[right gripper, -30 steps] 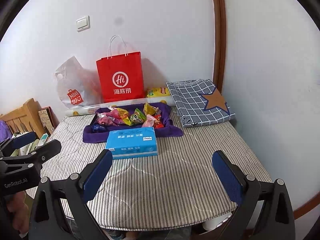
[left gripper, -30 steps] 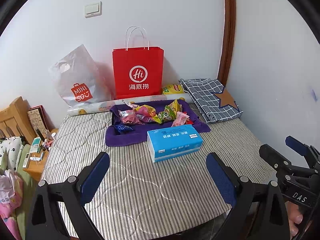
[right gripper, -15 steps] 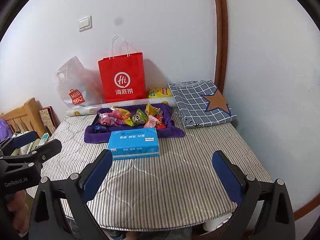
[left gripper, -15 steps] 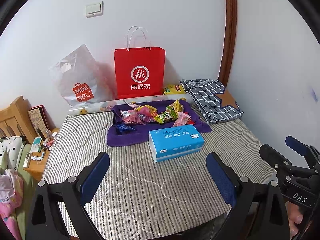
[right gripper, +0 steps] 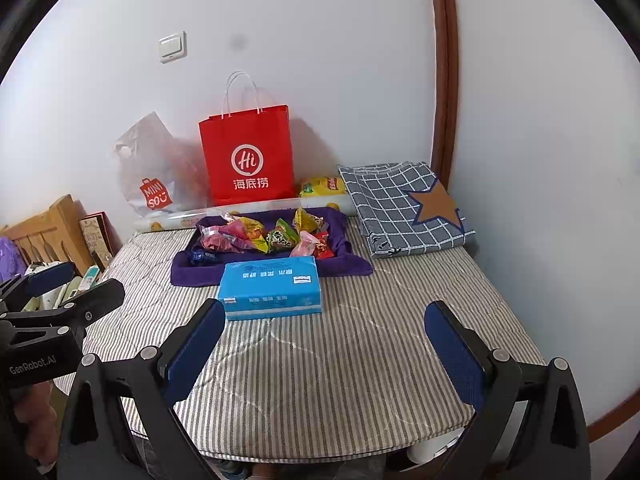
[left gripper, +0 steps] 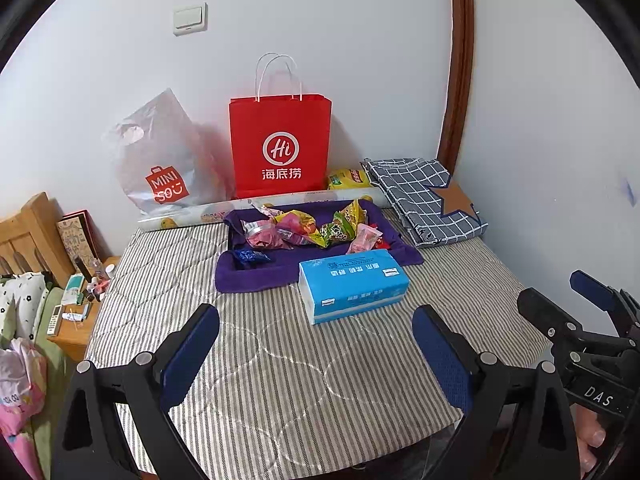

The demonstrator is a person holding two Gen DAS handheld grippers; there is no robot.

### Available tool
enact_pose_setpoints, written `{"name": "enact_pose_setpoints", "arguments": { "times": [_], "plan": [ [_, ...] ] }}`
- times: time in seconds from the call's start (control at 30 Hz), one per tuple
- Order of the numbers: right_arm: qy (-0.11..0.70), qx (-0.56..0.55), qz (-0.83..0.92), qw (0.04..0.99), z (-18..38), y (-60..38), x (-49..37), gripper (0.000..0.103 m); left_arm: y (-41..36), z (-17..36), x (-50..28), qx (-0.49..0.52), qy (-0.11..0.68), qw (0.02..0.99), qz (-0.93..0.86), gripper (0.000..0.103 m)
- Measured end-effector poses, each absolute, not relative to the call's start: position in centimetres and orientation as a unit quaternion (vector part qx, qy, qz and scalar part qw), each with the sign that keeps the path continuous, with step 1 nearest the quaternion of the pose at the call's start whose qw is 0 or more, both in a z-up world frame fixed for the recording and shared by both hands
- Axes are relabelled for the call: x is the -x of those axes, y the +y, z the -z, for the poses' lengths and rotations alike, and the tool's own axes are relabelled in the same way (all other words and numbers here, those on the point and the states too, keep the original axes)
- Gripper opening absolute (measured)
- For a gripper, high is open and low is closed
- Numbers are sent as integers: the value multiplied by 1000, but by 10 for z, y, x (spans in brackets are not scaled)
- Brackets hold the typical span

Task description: Organize snacks

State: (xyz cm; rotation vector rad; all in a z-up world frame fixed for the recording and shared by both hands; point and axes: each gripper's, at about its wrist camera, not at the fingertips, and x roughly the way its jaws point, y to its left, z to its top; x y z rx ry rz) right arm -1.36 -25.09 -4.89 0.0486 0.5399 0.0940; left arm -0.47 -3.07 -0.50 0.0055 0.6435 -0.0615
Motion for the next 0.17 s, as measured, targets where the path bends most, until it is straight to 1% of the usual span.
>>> {"name": "enact_pose_setpoints", "arguments": {
  "times": [0.17],
  "plan": [
    [264,-22,-49,963,48,-249,15,99,-29,5,5,-5,312,950,28,98]
  ]
}}
